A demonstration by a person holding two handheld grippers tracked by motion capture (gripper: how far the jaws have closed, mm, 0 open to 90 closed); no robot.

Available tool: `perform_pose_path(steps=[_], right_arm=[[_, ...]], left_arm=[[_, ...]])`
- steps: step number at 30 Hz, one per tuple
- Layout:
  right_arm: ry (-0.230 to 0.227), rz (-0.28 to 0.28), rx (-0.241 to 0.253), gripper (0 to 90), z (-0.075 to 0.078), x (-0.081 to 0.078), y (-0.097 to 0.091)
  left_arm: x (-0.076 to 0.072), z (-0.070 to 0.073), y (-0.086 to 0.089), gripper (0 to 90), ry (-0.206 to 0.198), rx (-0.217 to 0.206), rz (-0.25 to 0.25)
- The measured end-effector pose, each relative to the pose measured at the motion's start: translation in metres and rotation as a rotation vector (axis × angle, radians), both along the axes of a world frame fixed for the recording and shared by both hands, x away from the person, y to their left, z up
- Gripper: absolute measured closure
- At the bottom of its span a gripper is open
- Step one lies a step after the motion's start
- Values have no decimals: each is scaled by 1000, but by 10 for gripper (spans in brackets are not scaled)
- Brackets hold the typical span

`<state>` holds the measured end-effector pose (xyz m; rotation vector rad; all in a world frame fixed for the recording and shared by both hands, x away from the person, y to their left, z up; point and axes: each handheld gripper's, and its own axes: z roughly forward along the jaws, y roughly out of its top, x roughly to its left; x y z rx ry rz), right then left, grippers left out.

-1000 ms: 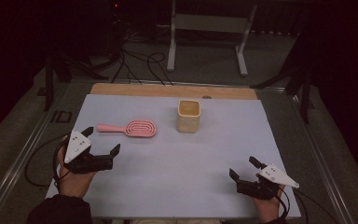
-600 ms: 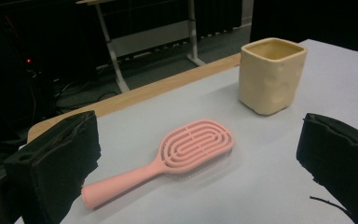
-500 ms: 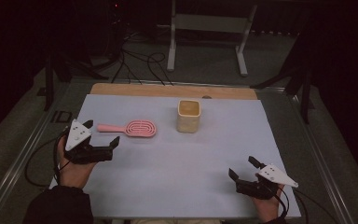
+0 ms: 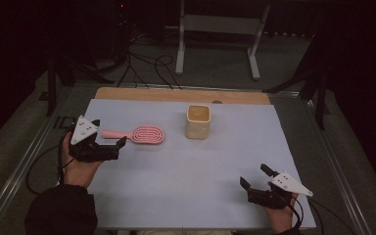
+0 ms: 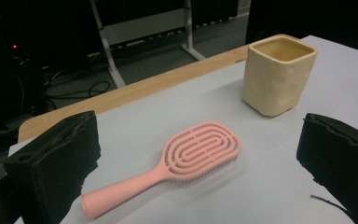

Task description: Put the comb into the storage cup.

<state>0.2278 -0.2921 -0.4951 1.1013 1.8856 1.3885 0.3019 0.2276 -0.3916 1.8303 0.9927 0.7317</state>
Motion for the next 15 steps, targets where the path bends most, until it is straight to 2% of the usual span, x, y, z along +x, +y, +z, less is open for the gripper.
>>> perform_pose_path(steps=[7, 15], right_arm=[[0, 1, -2, 82, 0, 0, 0], [1, 1, -2, 82, 0, 0, 0]], left_arm=[[11, 3, 0, 0, 16, 3, -5], [21, 3, -3, 0, 35, 34, -8]])
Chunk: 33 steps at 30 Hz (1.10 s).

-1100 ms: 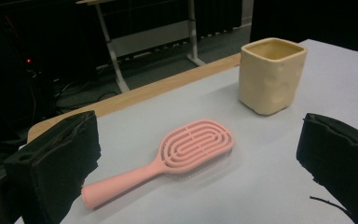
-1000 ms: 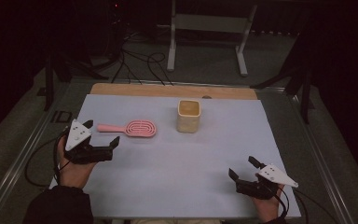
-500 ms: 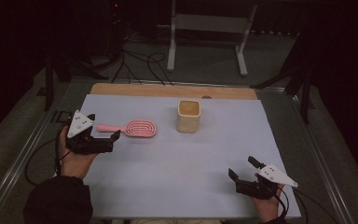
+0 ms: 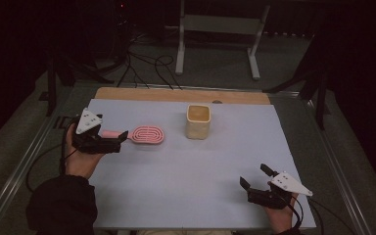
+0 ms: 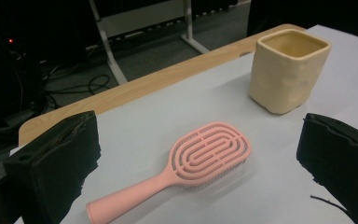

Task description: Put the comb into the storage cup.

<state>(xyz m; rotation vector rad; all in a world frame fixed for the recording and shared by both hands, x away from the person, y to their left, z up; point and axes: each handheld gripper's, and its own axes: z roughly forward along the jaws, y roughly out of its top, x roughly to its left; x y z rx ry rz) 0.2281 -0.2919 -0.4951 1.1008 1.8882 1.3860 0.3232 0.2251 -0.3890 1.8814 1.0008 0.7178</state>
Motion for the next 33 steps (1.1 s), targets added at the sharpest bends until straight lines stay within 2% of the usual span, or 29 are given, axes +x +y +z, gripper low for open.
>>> perform_pose_path(steps=[7, 19, 29, 33], right_arm=[[-1, 2, -2, 82, 0, 0, 1], [4, 7, -5, 82, 0, 1, 0], [3, 10, -7, 82, -1, 1, 1], [3, 11, -8, 82, -1, 1, 2]], left_arm=[[11, -4, -6, 0, 19, 26, -5], [30, -12, -13, 0, 74, 79, -5], [48, -18, -17, 0, 133, 180, -1], [54, -23, -20, 0, 151, 199, -3]])
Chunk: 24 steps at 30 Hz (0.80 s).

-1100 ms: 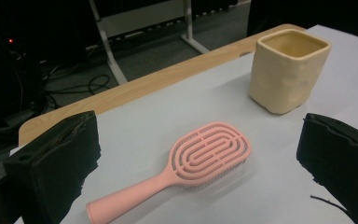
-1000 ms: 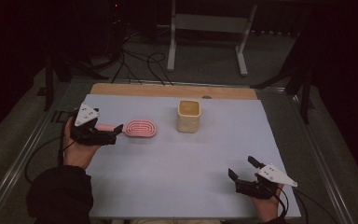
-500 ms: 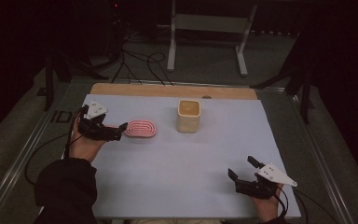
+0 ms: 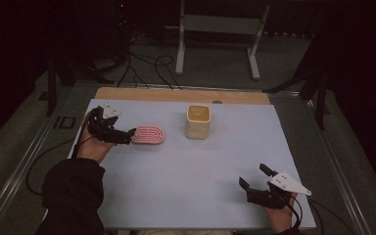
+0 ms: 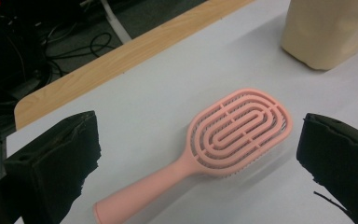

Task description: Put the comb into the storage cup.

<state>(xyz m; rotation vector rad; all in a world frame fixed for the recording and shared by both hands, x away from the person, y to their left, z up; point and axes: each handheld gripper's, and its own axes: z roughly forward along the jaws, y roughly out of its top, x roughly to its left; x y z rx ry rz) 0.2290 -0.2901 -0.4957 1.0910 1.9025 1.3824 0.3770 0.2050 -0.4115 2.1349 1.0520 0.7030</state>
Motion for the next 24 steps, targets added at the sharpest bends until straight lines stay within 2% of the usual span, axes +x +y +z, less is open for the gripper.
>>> perform_pose_path(steps=[2, 10, 24], right_arm=[[0, 1, -1, 82, 0, 0, 0], [-1, 1, 0, 82, 0, 0, -1], [-1, 0, 4, 82, 0, 0, -2]], left_arm=[[3, -2, -2, 0, 11, 23, -7], [13, -10, -9, 0, 40, 70, -17], [31, -27, -4, 1, 111, 101, -4]])
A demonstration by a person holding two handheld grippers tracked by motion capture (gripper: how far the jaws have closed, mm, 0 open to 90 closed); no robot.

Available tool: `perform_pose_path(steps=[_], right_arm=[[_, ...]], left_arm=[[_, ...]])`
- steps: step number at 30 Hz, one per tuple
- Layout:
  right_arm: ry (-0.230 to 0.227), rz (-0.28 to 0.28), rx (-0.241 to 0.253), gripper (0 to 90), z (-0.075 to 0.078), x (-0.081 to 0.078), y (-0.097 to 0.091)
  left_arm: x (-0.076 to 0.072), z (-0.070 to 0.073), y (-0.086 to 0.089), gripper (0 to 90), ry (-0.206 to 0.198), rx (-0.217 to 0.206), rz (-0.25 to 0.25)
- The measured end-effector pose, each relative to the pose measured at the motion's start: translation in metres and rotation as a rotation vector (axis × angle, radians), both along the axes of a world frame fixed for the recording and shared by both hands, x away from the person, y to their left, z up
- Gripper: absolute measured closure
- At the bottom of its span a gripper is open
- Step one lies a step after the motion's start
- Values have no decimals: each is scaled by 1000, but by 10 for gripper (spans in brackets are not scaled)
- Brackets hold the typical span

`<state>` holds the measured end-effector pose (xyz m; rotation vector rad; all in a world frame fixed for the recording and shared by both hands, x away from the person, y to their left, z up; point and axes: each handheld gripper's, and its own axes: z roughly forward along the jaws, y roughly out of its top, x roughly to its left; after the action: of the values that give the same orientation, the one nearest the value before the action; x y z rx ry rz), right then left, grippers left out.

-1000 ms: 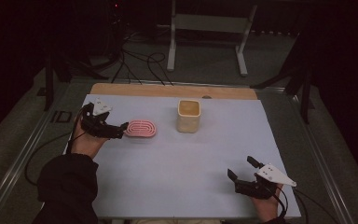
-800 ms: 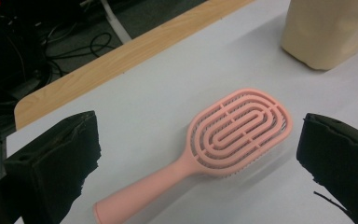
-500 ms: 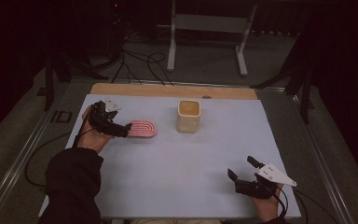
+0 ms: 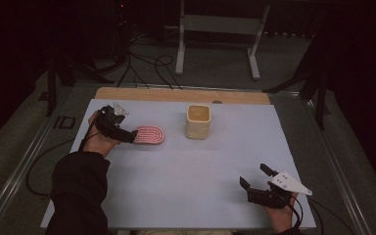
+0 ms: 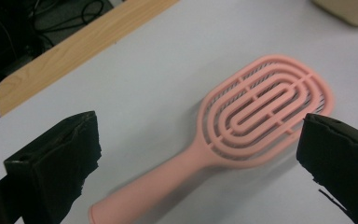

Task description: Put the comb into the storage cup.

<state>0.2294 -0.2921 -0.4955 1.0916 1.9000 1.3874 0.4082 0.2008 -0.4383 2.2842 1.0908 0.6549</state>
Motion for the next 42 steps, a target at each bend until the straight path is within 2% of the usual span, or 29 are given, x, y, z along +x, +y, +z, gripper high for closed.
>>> perform_pose_path(steps=[8, 18, 30, 37, 39, 40, 41, 42], right_arm=[[0, -2, 1, 82, 0, 0, -1], [4, -2, 8, 82, 0, 0, -1], [2, -3, 7, 82, 0, 0, -2], [2, -3, 8, 82, 0, 0, -2], [2, -3, 7, 82, 0, 0, -2], [2, -3, 7, 82, 0, 0, -2], [2, -3, 6, 82, 0, 0, -2], [2, -3, 7, 82, 0, 0, -2]], left_arm=[[8, -10, 2, 16, 50, 21, 21], [14, -20, 3, 12, 101, 52, 20], [16, -27, 2, 19, 144, 76, -9], [17, -33, -1, 59, 167, 124, -14], [17, -36, -2, 77, 172, 162, -25], [17, -36, -2, 84, 172, 162, -25], [17, -41, -3, 95, 180, 205, -32], [17, -42, -3, 108, 184, 214, -37]])
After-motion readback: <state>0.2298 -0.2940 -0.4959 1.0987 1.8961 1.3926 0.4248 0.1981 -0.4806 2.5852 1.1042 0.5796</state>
